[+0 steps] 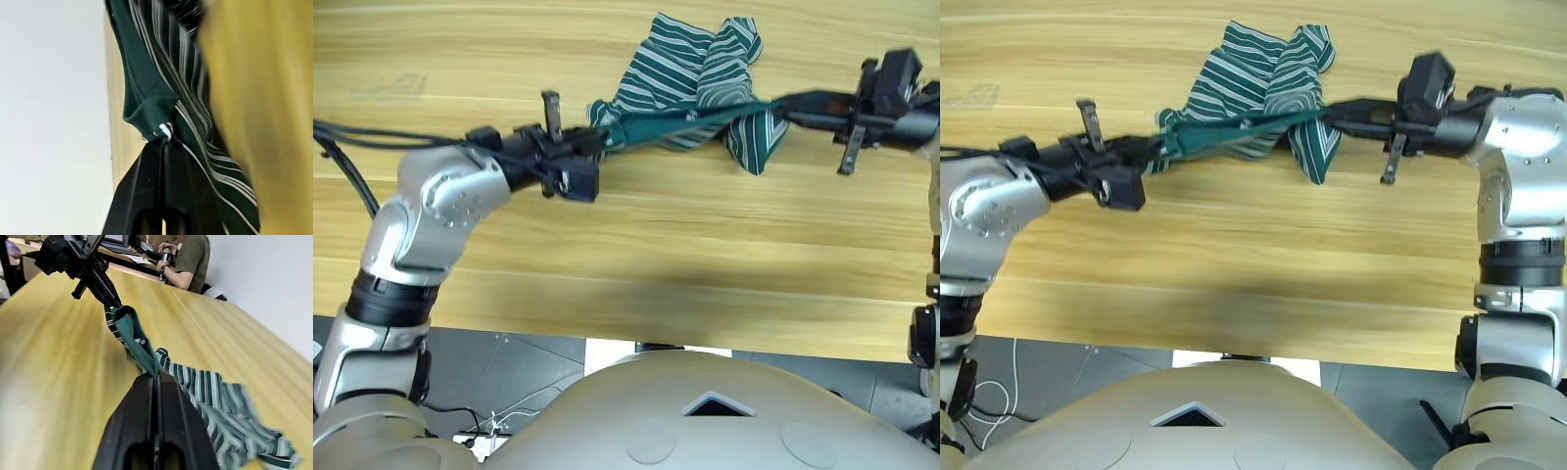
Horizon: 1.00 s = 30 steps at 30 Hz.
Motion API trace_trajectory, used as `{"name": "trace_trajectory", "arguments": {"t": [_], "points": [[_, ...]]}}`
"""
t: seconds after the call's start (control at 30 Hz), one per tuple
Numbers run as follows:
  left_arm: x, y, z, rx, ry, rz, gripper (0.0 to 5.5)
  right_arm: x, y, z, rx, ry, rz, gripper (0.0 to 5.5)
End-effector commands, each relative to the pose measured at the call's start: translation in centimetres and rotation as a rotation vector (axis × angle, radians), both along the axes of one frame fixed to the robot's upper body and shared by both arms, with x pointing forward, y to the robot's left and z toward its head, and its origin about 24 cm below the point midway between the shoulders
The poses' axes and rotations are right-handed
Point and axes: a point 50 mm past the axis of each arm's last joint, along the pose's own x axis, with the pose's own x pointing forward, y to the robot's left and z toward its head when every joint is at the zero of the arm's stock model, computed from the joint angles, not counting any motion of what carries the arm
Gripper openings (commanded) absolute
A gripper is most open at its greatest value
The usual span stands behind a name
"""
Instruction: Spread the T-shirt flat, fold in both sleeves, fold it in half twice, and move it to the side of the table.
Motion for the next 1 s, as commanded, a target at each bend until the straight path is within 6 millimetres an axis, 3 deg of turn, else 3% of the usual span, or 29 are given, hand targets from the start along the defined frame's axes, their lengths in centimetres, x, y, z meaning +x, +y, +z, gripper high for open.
{"name": "trace_trajectory", "arguments": {"t": [0.03, 0.23, 0.37, 0.5, 0.77, 0.9, 1.0], "points": [[-3.2, -0.4, -1.2, 0.12, 0.059, -0.09, 0.0, -3.3, 1.4, -1.5, -0.109, 0.05, 0.151, 0.05], [-7.1, -1.5, -4.0, 0.164, 0.196, -0.19, 0.0, -6.1, 5.7, -4.5, -0.201, 0.018, 0.32, 0.05], [-8.1, -1.3, -5.7, 0.187, 0.254, -0.196, 0.0, -7.3, 7.8, -6.4, -0.13, 0.077, 0.358, 0.05], [-8.3, -1.0, -6.3, 0.201, 0.278, -0.187, 0.0, -8.0, 8.8, -8.0, -0.098, 0.12, 0.347, 0.68], [-8.3, -0.7, -6.2, 0.204, 0.316, -0.202, 1.42, -9.0, 7.4, -8.9, -0.103, 0.266, 0.369, 2.31], [-10.0, 0.1, -4.7, 0.133, 0.578, -0.198, 1.95, -9.6, 6.0, -7.9, 0.014, 0.413, 0.362, 2.72], [-9.7, 0.3, -2.1, -0.104, 0.76, -0.167, 2.43, -9.9, 4.4, -7.2, 0.075, 0.499, 0.336, 2.72]]}}
